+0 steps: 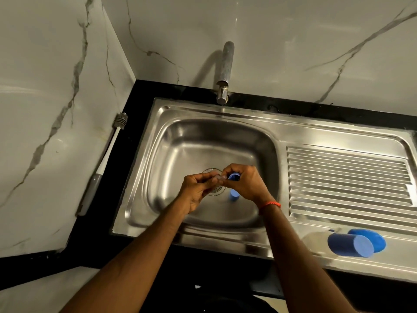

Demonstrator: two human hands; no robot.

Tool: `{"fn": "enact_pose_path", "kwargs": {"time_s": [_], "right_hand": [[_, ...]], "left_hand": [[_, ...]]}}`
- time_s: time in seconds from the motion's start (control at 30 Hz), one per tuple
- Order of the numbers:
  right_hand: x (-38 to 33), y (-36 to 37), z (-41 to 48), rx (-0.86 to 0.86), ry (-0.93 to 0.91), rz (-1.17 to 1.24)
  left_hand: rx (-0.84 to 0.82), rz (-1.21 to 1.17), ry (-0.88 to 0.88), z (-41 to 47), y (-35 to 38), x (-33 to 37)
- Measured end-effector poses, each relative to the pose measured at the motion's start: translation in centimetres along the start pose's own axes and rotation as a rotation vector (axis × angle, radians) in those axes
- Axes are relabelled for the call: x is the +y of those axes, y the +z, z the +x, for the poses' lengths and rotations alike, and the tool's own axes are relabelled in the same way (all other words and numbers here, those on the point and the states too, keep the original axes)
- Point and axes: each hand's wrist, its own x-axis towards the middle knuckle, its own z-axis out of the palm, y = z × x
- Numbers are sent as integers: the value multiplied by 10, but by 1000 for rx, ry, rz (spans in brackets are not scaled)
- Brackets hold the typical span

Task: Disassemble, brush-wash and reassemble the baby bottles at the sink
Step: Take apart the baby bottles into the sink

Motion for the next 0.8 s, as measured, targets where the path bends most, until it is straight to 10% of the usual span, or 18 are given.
{"fn": "enact_pose_path", "kwargs": {"time_s": [0.6,0.8], "right_hand": [[75,72,-17,-396,320,-599],[76,84,-6,-230,794,-141]], "left_hand": [[65,961,323,28,-8,-9],[23,1031,352,30,-13,-16]]}}
